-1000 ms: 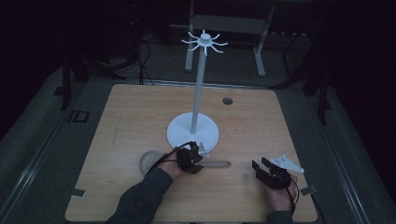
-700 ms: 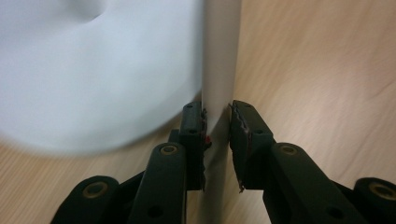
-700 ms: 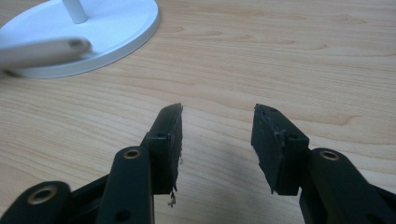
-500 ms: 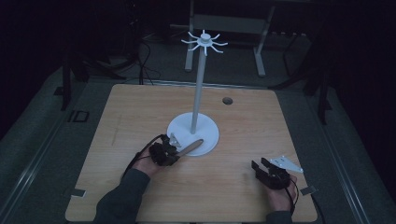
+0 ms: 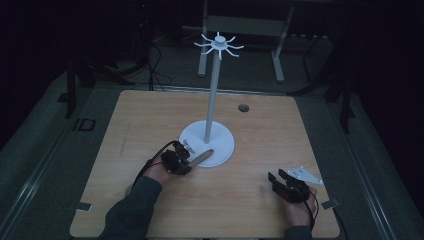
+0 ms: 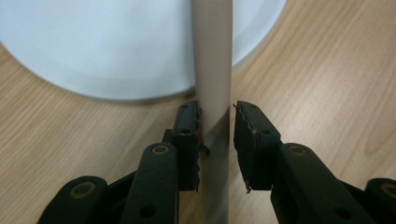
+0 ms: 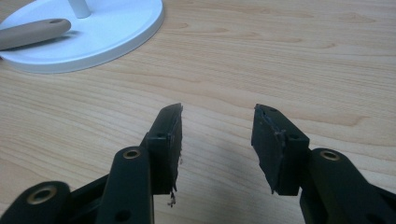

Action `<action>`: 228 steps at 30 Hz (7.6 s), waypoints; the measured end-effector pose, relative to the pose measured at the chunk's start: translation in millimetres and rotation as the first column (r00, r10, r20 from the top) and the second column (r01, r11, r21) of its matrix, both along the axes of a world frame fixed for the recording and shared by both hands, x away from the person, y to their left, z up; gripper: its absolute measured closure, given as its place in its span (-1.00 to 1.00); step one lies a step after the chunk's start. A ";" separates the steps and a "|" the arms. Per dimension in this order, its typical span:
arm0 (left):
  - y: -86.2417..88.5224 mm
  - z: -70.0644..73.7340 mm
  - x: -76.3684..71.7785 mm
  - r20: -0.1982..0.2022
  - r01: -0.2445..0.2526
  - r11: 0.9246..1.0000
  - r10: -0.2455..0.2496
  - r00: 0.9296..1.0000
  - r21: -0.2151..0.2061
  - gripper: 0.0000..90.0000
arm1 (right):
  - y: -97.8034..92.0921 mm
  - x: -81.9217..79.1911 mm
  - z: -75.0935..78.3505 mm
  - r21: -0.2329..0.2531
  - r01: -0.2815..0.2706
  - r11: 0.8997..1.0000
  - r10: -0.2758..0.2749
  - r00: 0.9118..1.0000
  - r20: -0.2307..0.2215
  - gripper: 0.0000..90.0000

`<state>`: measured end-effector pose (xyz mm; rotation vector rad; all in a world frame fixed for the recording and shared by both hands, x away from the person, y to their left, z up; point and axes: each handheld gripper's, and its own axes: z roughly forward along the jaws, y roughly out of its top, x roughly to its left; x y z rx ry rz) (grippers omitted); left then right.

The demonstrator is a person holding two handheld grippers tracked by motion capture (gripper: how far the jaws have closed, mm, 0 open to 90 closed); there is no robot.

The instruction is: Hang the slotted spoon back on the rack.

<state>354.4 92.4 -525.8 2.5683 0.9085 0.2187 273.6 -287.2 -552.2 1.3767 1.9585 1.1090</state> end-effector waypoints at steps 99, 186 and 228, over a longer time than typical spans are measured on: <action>-39.4 115.5 -62.7 0.433 -0.226 0.818 0.489 0.757 -0.528 0.62 | 3.8 0.2 -1.2 -0.038 0.003 0.999 -0.003 1.000 0.010 0.14; -91.0 184.0 -43.4 0.602 -0.321 0.785 0.615 0.509 -0.530 0.62 | 3.5 0.4 -2.3 -0.032 0.016 0.999 -0.016 1.000 0.011 0.12; -100.4 201.5 -31.8 0.620 -0.377 0.764 0.645 0.446 -0.524 0.62 | 3.7 0.6 -2.6 -0.036 0.009 0.999 -0.009 1.000 0.009 0.12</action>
